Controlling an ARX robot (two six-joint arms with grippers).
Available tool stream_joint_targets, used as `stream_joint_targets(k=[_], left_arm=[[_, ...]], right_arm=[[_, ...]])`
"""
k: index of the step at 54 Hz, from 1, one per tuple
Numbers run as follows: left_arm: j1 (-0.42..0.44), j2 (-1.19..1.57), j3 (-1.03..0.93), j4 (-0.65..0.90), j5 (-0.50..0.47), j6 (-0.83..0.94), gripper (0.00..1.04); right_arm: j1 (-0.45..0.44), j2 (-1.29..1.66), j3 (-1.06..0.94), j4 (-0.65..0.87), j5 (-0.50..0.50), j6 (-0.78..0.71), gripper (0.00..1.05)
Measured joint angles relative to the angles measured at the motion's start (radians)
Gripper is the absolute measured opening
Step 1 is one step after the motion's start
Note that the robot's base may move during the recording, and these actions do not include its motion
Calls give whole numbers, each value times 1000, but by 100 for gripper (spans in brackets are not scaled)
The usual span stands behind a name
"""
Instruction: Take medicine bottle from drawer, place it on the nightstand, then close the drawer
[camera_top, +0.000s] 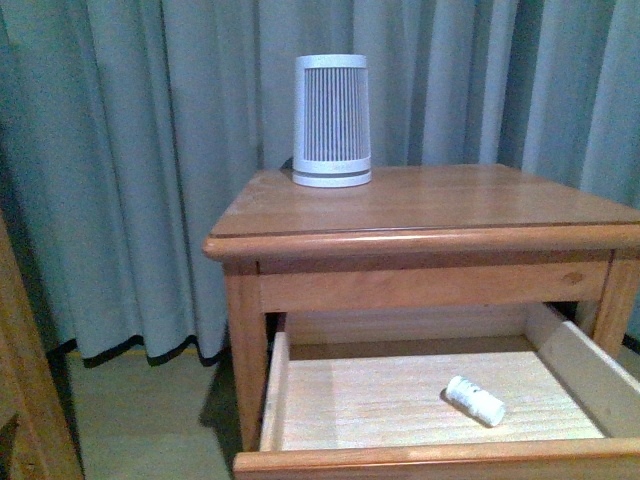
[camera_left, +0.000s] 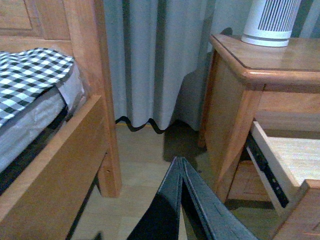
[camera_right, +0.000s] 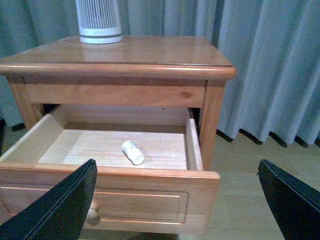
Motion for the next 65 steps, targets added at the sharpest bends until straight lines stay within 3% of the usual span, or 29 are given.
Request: stream_joint_targets(k=[6, 11, 16, 23, 34, 54, 65], left_arm=[[0, -10, -10, 2, 2, 0, 3], [0, -14, -13, 2, 2, 0, 3], [0, -34, -32, 8, 4, 0, 3], [0, -54, -62, 8, 4, 0, 4], [0, -59, -62, 8, 4, 0, 38], [0, -59, -62, 8, 4, 0, 97], [0, -59, -62, 8, 4, 2, 98]], right_arm=[[0, 0, 0, 0, 2, 0, 98], [-45, 174, 89, -105, -177, 35, 98], [-37, 496, 284, 6, -201, 43, 98], [6, 906, 607, 196, -134, 19, 98], [75, 1452, 926, 197, -92, -22, 98], [127, 2038, 1089, 241, -34, -50, 98], [106, 2201, 1211, 252, -37, -80, 98]])
